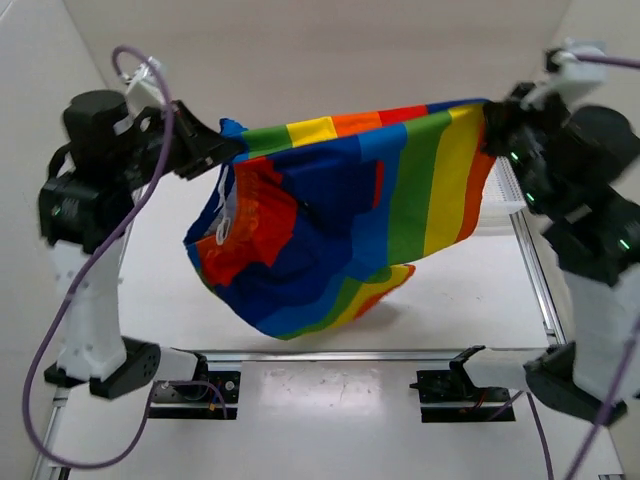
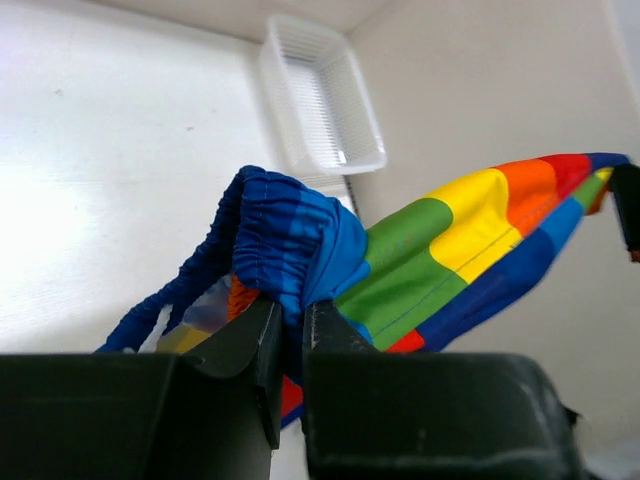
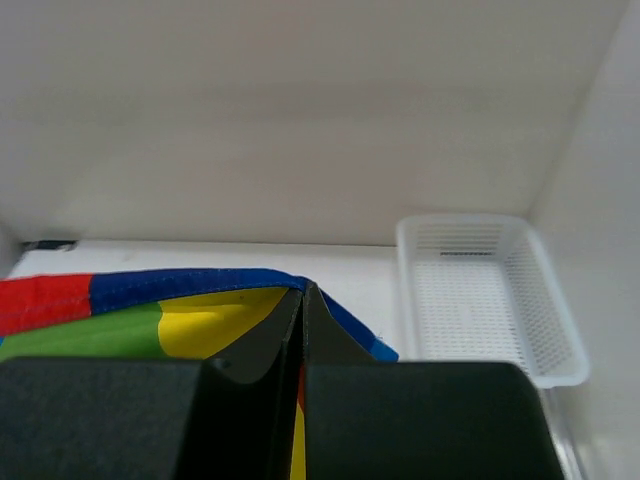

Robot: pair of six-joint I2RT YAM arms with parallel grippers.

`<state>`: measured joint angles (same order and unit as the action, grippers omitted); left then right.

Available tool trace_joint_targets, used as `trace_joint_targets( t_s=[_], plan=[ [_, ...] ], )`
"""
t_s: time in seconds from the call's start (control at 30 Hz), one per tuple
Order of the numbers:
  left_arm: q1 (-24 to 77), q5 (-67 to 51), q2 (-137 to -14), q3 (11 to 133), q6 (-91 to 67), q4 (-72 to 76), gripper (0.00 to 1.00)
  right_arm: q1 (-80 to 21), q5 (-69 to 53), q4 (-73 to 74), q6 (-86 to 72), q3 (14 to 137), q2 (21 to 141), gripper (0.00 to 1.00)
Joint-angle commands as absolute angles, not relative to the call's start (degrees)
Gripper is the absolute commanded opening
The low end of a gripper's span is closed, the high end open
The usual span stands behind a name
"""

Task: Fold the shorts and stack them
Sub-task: Flatten the shorts out

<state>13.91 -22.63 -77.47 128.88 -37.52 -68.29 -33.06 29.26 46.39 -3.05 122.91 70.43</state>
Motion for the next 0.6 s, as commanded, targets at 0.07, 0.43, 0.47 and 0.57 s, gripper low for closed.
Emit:
trace_joint_targets(
  t_s=[0.07, 0.43, 0.47, 0.57],
  plan=[
    [8.28, -20.90, -87.96, 125.26, -39.19, -60.85, 0.10, -27.69, 34.37, 38.32, 6.06, 130.41, 90.67, 0.00],
    [1.05, -22.05, -124.49, 135.93, -39.98, -54.32, 0.10, -19.08, 17.68, 34.45, -5.35, 150.45, 133.22, 0.02],
    [0.53, -23.19, -126.98, 137.88, -40.69, -54.32, 0.15, -19.07, 14.79, 35.24, -6.32, 152.47, 135.16, 0.33],
    [-0.87, -28.81, -133.31, 144.05, -40.69, -54.32, 0.56, -18.54, 12.57, 36.83, -9.49, 150.41, 134.15, 0.89]
  ],
)
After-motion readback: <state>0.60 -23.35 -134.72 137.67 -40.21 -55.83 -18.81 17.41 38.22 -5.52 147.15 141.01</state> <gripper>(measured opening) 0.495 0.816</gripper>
